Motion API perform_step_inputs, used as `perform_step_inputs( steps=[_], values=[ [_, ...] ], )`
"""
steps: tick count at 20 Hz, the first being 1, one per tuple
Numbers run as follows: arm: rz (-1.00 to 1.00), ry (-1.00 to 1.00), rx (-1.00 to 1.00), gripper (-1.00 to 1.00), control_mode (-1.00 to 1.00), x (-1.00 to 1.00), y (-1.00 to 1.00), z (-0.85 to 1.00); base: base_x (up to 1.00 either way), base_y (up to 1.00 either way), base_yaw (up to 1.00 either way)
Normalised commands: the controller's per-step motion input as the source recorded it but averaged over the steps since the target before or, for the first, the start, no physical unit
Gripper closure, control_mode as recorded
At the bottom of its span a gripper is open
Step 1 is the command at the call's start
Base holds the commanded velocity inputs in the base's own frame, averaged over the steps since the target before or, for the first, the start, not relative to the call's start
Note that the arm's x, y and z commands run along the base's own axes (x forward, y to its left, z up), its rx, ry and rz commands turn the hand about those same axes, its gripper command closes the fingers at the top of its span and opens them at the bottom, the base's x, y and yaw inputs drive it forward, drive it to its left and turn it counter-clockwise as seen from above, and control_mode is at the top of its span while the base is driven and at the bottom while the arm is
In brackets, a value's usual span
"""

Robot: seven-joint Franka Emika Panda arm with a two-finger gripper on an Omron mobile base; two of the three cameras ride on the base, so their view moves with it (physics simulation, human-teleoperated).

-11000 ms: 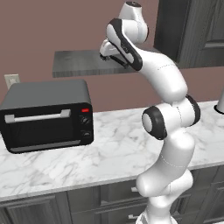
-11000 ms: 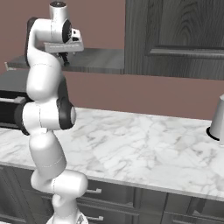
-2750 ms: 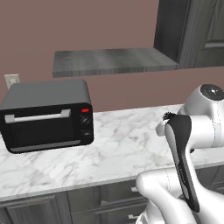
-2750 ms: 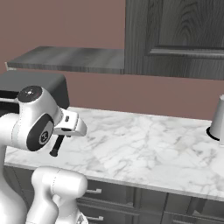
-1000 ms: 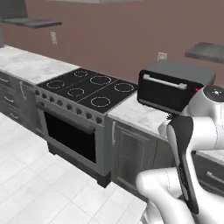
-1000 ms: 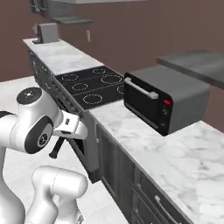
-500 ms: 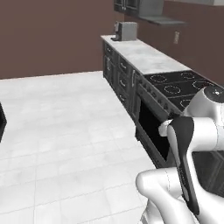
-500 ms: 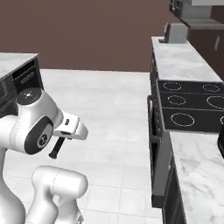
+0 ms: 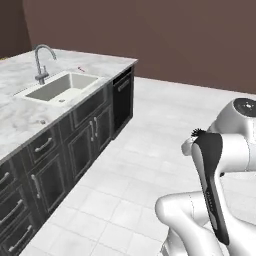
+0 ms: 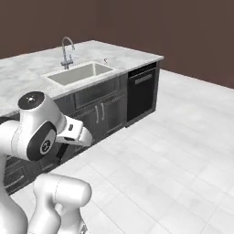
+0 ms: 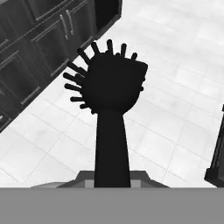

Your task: Open the cabinet. Pick the dish brush and place it next to the sink. Then close the cabinet.

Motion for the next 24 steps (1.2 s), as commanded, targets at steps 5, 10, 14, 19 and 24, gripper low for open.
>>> perform_step_inputs(
  steps=[5,10,14,19,24],
  values=[
    [0.00,0.00,0.00,1.00,1.00,0.00,0.00,0.00,0.91,0.21,0.72],
    [0.00,0.00,0.00,1.00,1.00,0.00,0.00,0.00,1.00,0.21,0.22],
    [0.00,0.00,0.00,1.00,1.00,0.00,0.00,0.00,1.00,0.01,0.44],
    [0.00,0.00,0.00,1.00,1.00,0.00,0.00,0.00,1.00,-0.14,0.95],
    [0.00,0.00,0.00,1.00,1.00,0.00,0.00,0.00,0.72,-0.93,0.79]
  ],
)
